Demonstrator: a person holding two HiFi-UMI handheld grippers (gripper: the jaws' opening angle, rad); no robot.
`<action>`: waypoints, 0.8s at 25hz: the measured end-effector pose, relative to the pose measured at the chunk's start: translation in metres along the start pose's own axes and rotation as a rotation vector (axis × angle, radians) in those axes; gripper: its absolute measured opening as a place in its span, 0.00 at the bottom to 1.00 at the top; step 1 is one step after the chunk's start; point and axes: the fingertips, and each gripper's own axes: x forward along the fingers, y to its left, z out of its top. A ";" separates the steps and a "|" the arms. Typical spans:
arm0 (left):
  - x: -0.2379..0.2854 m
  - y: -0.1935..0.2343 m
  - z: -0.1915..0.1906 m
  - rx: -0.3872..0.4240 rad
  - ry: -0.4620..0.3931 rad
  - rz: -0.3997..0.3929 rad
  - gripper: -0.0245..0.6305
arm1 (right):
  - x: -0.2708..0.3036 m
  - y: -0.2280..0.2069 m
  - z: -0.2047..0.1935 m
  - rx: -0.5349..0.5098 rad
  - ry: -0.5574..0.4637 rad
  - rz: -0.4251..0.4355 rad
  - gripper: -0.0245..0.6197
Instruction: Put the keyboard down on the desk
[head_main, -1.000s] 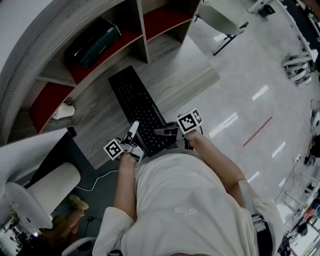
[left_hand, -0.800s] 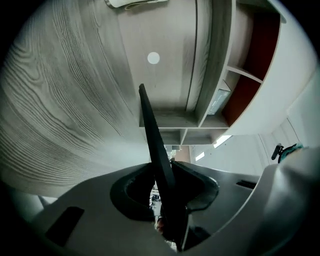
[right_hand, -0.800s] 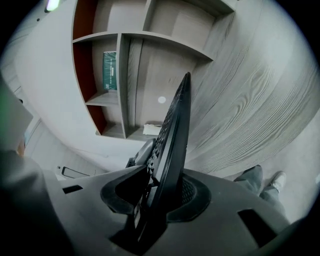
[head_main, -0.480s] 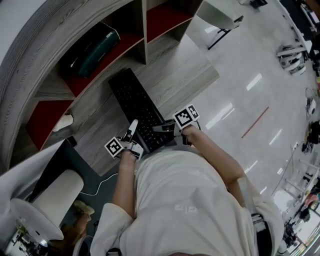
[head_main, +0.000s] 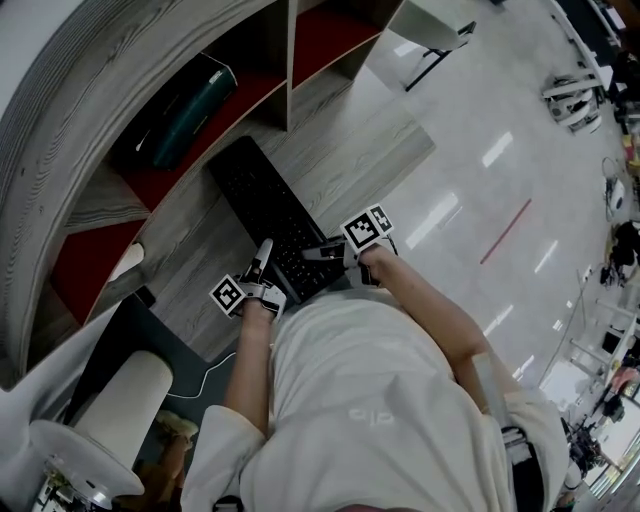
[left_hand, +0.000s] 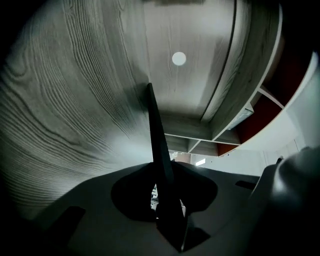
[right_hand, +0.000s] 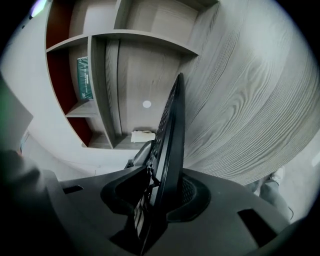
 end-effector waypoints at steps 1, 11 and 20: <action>0.001 0.003 0.004 -0.017 -0.005 -0.003 0.20 | 0.002 -0.003 0.003 -0.001 -0.005 -0.005 0.26; 0.025 0.019 0.035 -0.130 -0.052 -0.057 0.19 | 0.017 -0.026 0.038 -0.003 -0.066 -0.061 0.28; 0.041 0.015 0.051 -0.167 -0.110 -0.090 0.19 | -0.017 -0.039 0.075 0.015 -0.290 -0.136 0.36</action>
